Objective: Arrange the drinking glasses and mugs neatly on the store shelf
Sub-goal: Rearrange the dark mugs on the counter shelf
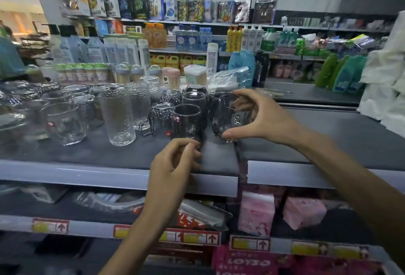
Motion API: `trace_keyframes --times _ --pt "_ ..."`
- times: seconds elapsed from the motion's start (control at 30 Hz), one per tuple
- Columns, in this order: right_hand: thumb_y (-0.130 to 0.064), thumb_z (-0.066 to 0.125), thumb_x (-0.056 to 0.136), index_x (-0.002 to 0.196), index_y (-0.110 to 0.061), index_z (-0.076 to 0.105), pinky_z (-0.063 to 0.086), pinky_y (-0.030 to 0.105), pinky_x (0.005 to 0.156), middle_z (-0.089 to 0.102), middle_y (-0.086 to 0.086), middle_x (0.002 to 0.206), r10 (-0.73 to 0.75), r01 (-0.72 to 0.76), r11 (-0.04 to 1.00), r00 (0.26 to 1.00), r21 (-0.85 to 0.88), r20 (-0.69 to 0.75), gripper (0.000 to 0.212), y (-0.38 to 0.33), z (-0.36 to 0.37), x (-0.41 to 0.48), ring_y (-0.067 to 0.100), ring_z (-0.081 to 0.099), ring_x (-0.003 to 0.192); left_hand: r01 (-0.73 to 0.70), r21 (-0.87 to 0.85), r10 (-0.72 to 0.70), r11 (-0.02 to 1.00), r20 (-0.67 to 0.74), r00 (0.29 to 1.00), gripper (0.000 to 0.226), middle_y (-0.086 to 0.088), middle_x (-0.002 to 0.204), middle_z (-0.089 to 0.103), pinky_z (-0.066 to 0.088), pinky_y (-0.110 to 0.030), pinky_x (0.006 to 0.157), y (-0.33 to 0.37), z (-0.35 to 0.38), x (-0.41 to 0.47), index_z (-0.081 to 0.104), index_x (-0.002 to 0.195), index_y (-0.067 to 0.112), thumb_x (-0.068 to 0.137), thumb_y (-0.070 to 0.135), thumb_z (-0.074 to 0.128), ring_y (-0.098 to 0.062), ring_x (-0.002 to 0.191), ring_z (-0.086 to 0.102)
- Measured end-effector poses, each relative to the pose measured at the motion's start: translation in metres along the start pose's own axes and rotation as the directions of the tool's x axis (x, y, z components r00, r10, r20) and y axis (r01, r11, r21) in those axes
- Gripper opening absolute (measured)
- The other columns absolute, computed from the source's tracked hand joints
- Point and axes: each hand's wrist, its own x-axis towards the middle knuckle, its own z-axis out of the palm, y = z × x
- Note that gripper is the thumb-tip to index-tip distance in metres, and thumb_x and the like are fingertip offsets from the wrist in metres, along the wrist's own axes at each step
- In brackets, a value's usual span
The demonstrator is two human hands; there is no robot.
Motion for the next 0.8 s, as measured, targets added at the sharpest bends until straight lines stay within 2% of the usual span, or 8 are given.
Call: trace_keyframes --times 0.07,0.13,0.2,0.37,0.5,0.6,0.73,0.8 --pt "-0.069 0.089 0.042 0.150 -0.022 0.045 0.051 0.029 0.103 0.062 -0.011 0.124 0.016 -0.016 0.999 1.000 -0.029 0.006 0.125 0.007 0.009 0.009 0.002 0.061 0.114 -0.065 0.093 0.066 0.994 -0.008 0.998 0.015 0.004 0.086 0.075 0.057 -0.034 0.072 -0.005 -0.001 0.001 0.072 0.100 0.023 0.103 0.016 0.060 -0.013 0.079 0.072" --pt "-0.069 0.090 0.041 0.149 -0.022 0.045 0.051 0.032 0.104 0.063 -0.010 0.123 0.028 -0.028 0.998 0.999 -0.054 0.014 0.126 0.015 0.017 0.016 0.003 0.062 0.112 -0.095 0.157 0.091 0.983 0.031 0.995 0.014 0.007 0.088 0.074 0.056 -0.031 0.072 -0.006 0.002 0.000 0.070 0.102 0.028 0.102 0.017 0.062 -0.013 0.084 0.071" --pt "-0.073 0.091 0.040 0.149 -0.023 0.045 0.052 0.033 0.103 0.063 -0.011 0.122 0.039 -0.036 0.996 0.998 -0.081 0.040 0.129 0.021 0.024 0.023 0.004 0.062 0.112 -0.089 0.155 0.080 0.984 0.068 0.994 0.015 0.009 0.090 0.073 0.056 -0.028 0.072 -0.005 0.007 0.001 0.069 0.108 0.030 0.101 0.020 0.063 -0.010 0.086 0.070" --pt "-0.076 0.084 0.039 0.149 -0.022 0.044 0.051 0.029 0.098 0.061 -0.009 0.122 0.048 -0.033 0.987 0.994 -0.156 0.093 0.130 0.028 0.037 0.037 0.006 0.061 0.111 -0.034 0.125 0.025 0.992 0.075 0.997 0.031 0.015 0.111 0.072 0.047 -0.008 0.079 -0.005 0.022 0.010 0.065 0.132 0.029 0.102 0.030 0.060 0.006 0.102 0.065" --pt "-0.076 0.083 0.044 0.148 -0.023 0.044 0.045 0.023 0.096 0.061 -0.010 0.124 0.063 -0.043 0.982 0.993 -0.186 0.102 0.123 0.035 0.040 0.043 0.009 0.057 0.116 -0.006 0.157 -0.010 0.988 0.098 0.995 0.038 0.016 0.120 0.069 0.048 -0.012 0.087 -0.008 0.033 0.015 0.061 0.139 0.030 0.103 0.040 0.054 0.008 0.107 0.061" --pt "-0.072 0.086 0.049 0.147 -0.026 0.043 0.045 0.025 0.097 0.060 -0.011 0.124 0.087 -0.064 0.979 0.990 -0.193 0.111 0.117 0.041 0.038 0.045 0.011 0.054 0.119 0.009 0.150 -0.024 0.989 0.099 0.995 0.036 0.016 0.121 0.069 0.045 -0.006 0.084 -0.011 0.039 0.018 0.062 0.138 0.028 0.104 0.037 0.054 0.010 0.106 0.061" --pt "-0.078 0.084 0.046 0.153 -0.029 0.035 0.047 0.036 0.105 0.055 -0.009 0.130 0.098 -0.064 0.975 0.983 -0.213 0.156 0.127 0.042 0.036 0.044 0.013 0.050 0.121 0.033 0.144 -0.043 0.989 0.071 0.997 0.034 0.024 0.112 0.067 0.045 -0.004 0.083 -0.011 0.045 0.018 0.062 0.136 0.027 0.104 0.036 0.055 0.017 0.103 0.060" --pt "-0.071 0.089 0.051 0.159 -0.029 0.025 0.043 0.028 0.104 0.050 -0.008 0.137 0.115 -0.072 0.977 0.969 -0.199 0.218 0.132 0.041 0.028 0.040 0.011 0.047 0.126 0.040 0.159 -0.050 0.987 0.061 0.997 0.032 0.022 0.111 0.069 0.048 -0.009 0.084 -0.011 0.048 0.019 0.065 0.133 0.027 0.103 0.034 0.058 0.013 0.102 0.062"
